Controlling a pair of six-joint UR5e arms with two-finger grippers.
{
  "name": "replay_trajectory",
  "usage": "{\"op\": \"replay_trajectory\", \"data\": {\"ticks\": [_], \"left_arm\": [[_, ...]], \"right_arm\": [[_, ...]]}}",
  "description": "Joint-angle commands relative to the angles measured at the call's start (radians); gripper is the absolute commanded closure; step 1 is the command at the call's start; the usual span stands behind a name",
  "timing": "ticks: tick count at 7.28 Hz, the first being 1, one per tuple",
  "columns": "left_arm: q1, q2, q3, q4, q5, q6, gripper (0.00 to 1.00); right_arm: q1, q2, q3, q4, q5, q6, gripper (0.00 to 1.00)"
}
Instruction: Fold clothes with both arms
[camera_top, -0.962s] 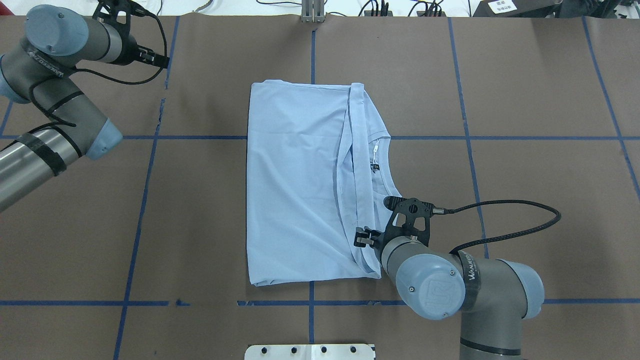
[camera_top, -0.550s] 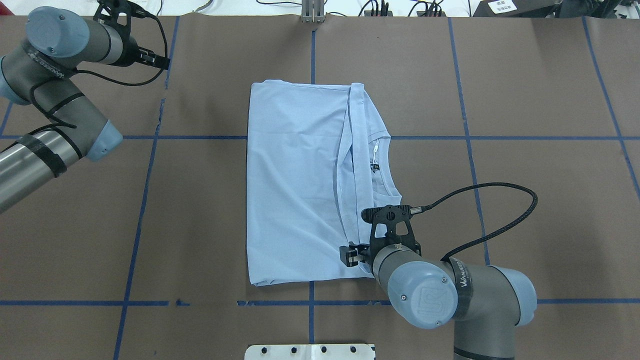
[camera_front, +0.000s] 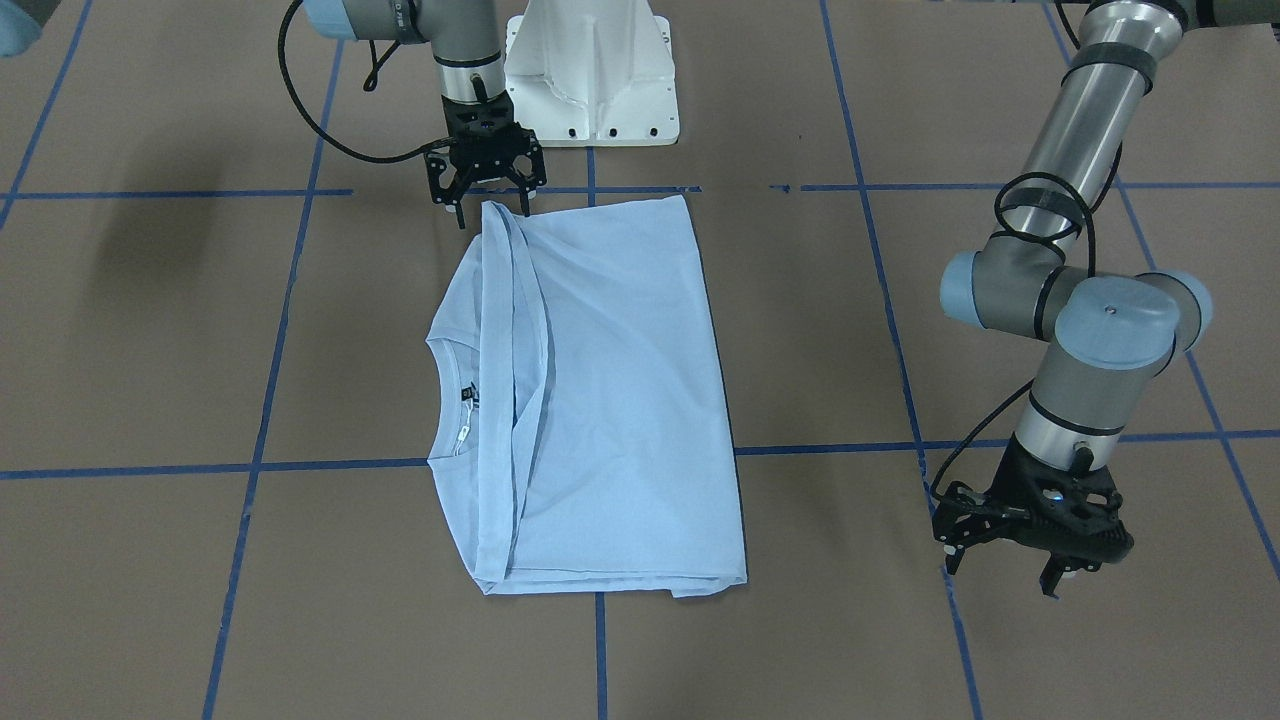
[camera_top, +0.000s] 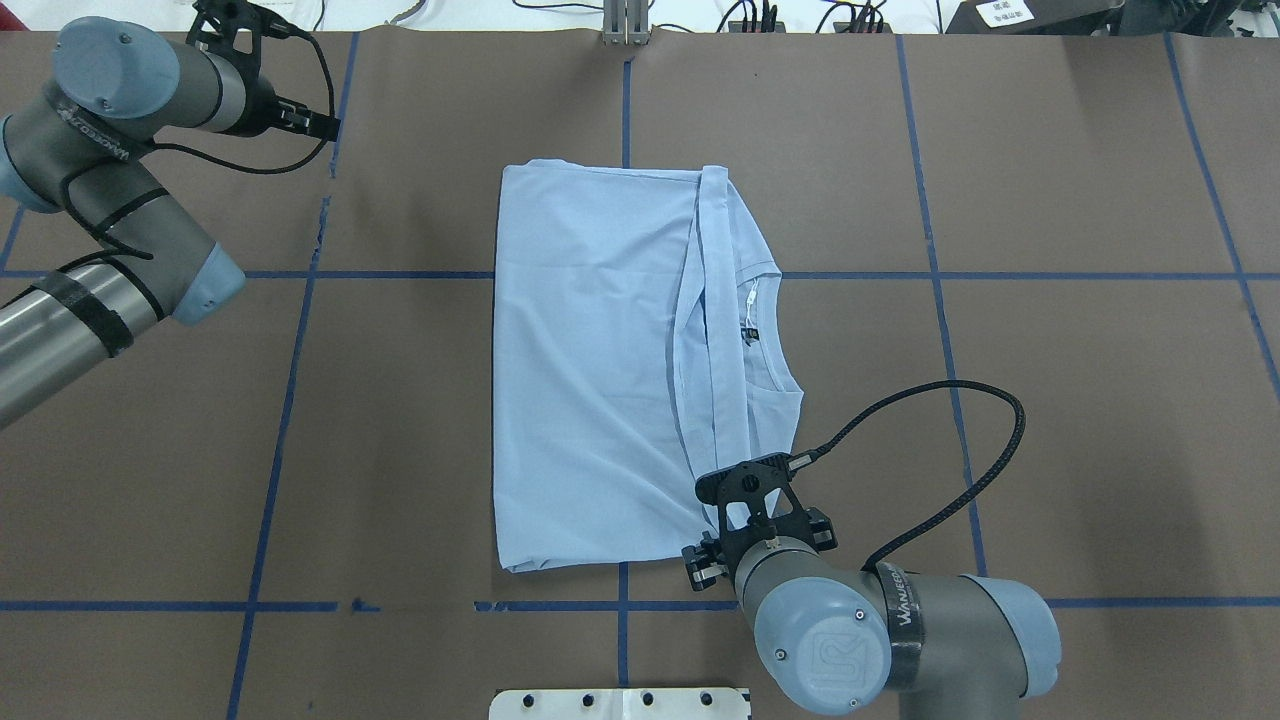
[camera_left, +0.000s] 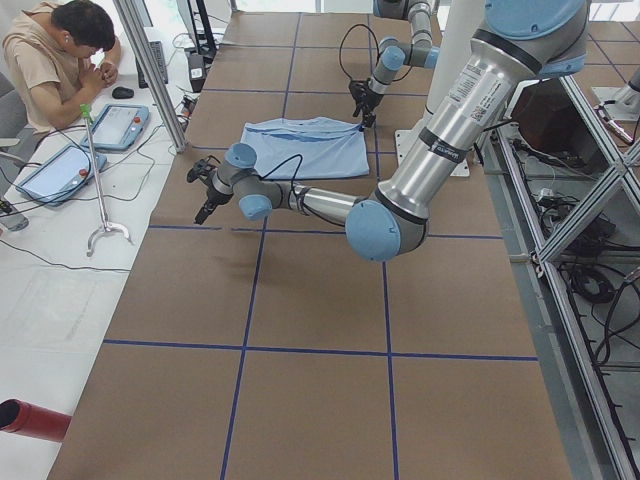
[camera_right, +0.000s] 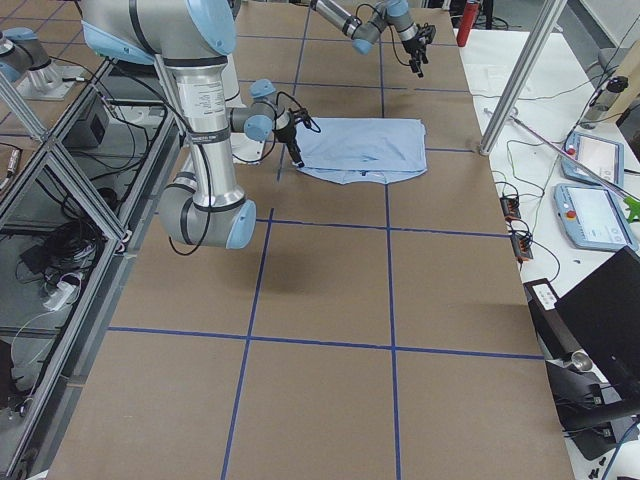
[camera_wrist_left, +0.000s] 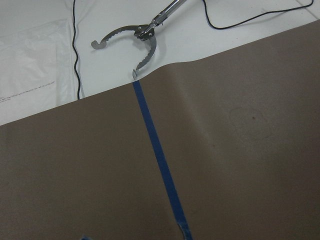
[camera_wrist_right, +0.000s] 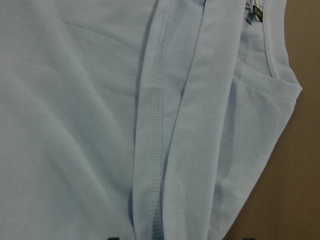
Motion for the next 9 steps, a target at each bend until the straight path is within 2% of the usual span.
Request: {"op": "replay_trajectory", "data": {"ticks": [1, 4, 5, 7, 8, 9], "left_arm": [[0.0, 0.0, 0.0, 0.0, 0.0, -0.002, 0.0], [0.0, 0.0, 0.0, 0.0, 0.0, -0.002, 0.0], [0.0, 0.0, 0.0, 0.0, 0.001, -0.001, 0.0], [0.0, 0.0, 0.0, 0.0, 0.001, -0.001, 0.0], [0.0, 0.0, 0.0, -0.002, 0.0, -0.001, 0.0], [0.0, 0.0, 0.0, -0.002, 0.0, -0.002, 0.0]], "right_arm": [[-0.005, -0.001, 0.017, -0.002, -0.002, -0.03, 0.54], [-0.006, -0.007, 0.027, -0.002, -0.005, -0.039, 0.57], [-0.008, -0.009, 0.027, -0.002, -0.007, -0.039, 0.61], [-0.008, -0.01, 0.027, 0.0, -0.01, -0.039, 0.61], [-0.008, -0.009, 0.028, 0.0, -0.012, -0.038, 0.69], [-0.009, -0.01, 0.027, 0.0, -0.015, -0.029, 0.9]]}}
